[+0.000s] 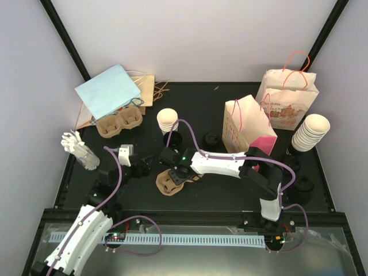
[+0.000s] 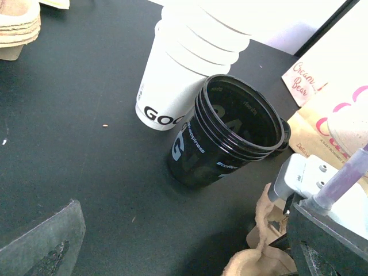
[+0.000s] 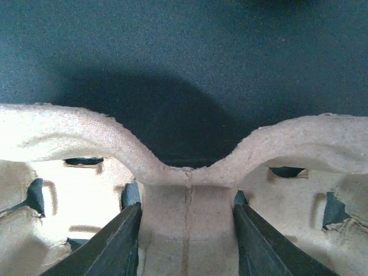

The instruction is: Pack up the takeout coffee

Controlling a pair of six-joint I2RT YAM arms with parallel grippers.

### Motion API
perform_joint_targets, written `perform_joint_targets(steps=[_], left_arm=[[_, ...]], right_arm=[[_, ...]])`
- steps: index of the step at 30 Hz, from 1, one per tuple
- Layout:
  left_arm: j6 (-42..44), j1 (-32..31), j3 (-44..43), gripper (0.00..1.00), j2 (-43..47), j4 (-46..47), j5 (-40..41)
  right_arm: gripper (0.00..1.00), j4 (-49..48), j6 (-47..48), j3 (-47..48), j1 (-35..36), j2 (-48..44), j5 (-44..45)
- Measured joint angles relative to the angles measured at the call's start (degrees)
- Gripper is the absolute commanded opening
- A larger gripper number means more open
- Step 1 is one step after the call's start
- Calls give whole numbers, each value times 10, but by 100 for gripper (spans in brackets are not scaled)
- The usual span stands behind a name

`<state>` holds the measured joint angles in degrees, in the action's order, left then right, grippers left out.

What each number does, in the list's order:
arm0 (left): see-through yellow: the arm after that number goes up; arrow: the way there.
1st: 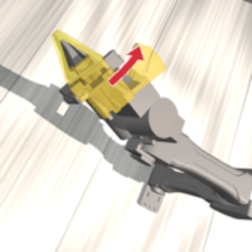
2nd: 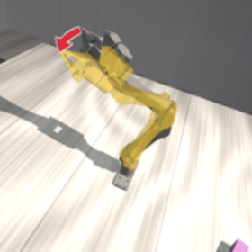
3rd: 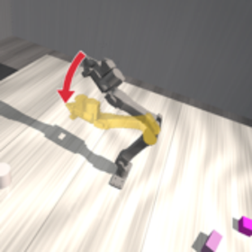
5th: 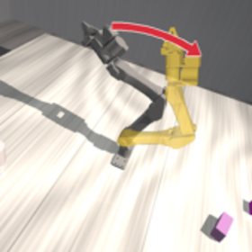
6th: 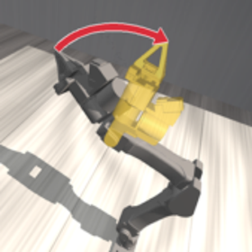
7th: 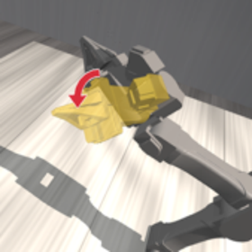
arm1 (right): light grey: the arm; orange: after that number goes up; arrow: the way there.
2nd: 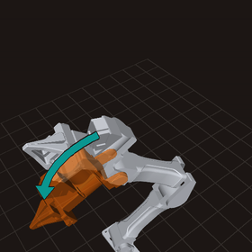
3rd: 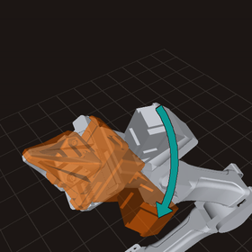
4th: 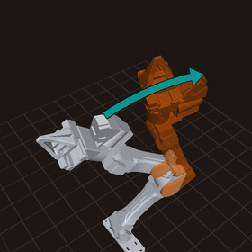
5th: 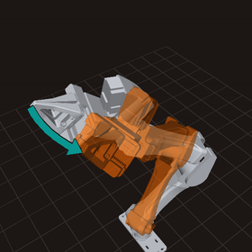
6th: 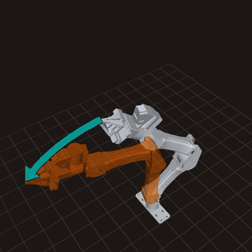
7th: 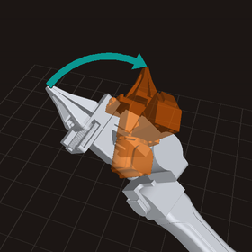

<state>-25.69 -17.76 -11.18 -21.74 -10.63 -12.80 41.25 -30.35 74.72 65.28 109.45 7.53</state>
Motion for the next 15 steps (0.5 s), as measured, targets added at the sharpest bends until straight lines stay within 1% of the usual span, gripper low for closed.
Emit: perform_joint_targets(steps=[7, 8, 11, 15], left_arm=[[0, 0, 1, 99, 0, 0, 0], [0, 0, 2, 99, 0, 0, 0], [0, 0, 2, 99, 0, 0, 0], [0, 0, 2, 99, 0, 0, 0]], right_arm=[[42, 10, 0, 7, 0, -3, 4], [39, 16, 0, 7, 0, -14, 5], [38, 21, 1, 7, 0, -25, 5], [39, 33, 3, 11, 0, -65, 5]])
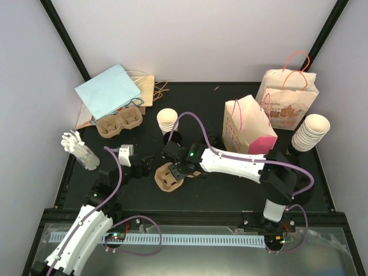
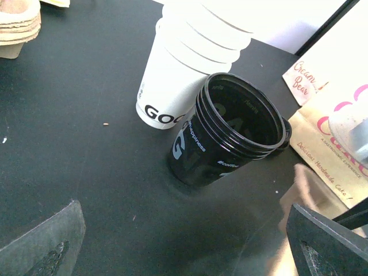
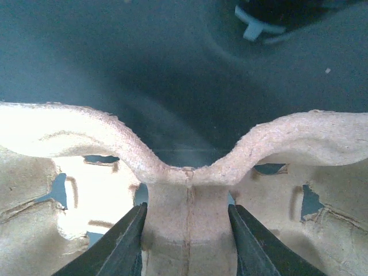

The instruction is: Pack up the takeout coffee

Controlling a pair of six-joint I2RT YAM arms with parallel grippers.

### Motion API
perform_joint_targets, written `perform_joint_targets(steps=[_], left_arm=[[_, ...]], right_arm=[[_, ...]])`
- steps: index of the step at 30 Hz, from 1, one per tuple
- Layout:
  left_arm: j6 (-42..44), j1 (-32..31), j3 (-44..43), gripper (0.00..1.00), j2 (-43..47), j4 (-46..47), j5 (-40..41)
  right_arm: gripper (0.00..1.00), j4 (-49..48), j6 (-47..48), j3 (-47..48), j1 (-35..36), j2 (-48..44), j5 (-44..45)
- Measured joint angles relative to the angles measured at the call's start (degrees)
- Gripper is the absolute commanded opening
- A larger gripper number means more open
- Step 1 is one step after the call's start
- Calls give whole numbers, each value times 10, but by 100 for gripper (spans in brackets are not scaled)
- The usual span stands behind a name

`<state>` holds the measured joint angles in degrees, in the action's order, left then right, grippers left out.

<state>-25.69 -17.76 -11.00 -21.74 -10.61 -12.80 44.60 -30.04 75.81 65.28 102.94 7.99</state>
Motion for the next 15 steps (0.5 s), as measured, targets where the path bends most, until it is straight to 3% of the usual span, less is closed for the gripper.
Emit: perform_joint_targets(steps=[15], left_arm=[[-17, 0, 0, 99, 28, -5, 0]], right_arm=[[40, 51, 24, 90, 0, -128, -5]])
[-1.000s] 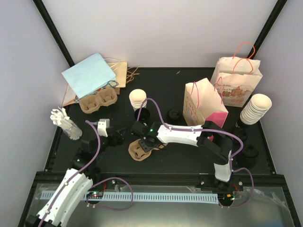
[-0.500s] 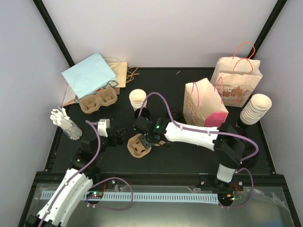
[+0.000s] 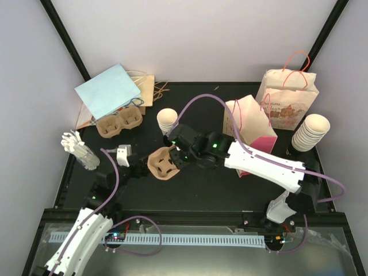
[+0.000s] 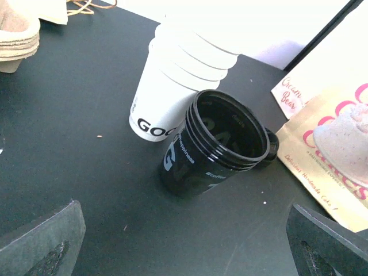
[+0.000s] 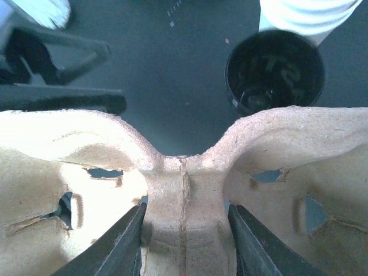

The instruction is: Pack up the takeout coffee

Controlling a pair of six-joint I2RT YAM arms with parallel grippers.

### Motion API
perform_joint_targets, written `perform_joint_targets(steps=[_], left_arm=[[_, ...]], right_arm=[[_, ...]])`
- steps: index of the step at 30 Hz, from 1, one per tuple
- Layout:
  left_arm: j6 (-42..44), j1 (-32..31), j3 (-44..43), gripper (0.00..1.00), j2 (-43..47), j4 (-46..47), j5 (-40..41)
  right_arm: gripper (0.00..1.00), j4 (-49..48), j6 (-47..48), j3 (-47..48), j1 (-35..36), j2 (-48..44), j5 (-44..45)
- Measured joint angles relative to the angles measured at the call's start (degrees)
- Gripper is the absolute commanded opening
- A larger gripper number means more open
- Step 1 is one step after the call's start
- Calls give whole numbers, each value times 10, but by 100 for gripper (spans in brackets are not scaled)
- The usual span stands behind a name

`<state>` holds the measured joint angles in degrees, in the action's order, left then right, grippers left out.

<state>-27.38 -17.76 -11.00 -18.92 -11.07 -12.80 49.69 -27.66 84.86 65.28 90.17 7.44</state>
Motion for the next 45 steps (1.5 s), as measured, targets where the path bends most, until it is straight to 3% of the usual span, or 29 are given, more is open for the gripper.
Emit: perform_joint_targets(steps=[16, 28, 45], left_arm=[[-37, 0, -113, 99, 77, -57, 36], [-43, 0, -132, 99, 75, -66, 34], [-61, 0, -145, 99, -11, -39, -46]], right_arm=[[40, 65, 28, 113, -1, -82, 51], [37, 67, 45, 162, -2, -144, 86], [34, 67, 57, 177, -15, -209, 184]])
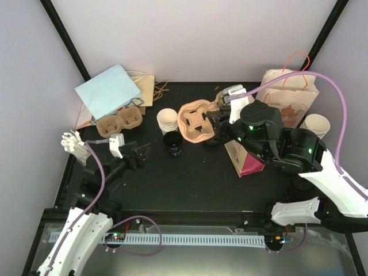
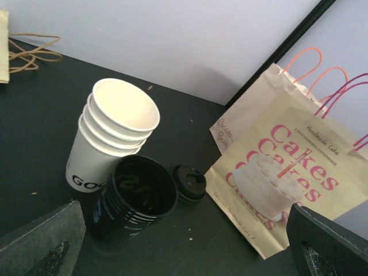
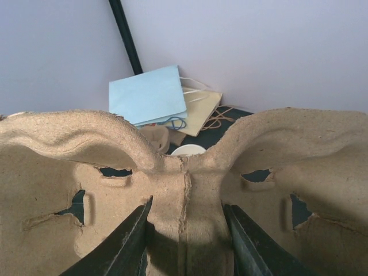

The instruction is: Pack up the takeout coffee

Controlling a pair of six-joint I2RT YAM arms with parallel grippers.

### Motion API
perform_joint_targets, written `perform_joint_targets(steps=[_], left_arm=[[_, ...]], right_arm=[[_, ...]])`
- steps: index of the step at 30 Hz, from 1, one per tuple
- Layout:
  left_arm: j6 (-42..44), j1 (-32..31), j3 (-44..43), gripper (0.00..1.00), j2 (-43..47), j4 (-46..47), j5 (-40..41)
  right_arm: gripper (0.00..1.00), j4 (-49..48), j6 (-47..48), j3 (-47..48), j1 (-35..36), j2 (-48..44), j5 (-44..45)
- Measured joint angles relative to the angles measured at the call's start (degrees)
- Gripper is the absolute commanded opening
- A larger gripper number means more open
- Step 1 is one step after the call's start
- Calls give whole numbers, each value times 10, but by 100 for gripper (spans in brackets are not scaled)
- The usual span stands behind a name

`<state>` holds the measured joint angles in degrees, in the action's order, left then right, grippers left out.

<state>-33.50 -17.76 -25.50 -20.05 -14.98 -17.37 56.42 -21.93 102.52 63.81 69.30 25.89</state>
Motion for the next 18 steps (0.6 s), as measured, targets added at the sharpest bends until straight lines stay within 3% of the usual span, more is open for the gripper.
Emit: perform_joint_targets(steps=[9, 18], left_arm=[[-29, -29, -21, 99, -63, 65, -30], [-17, -203, -103, 99, -190, 110, 45]], right_arm=[[34, 6, 10, 0, -6, -21, 50], [34, 17, 19, 0, -7, -48, 111]])
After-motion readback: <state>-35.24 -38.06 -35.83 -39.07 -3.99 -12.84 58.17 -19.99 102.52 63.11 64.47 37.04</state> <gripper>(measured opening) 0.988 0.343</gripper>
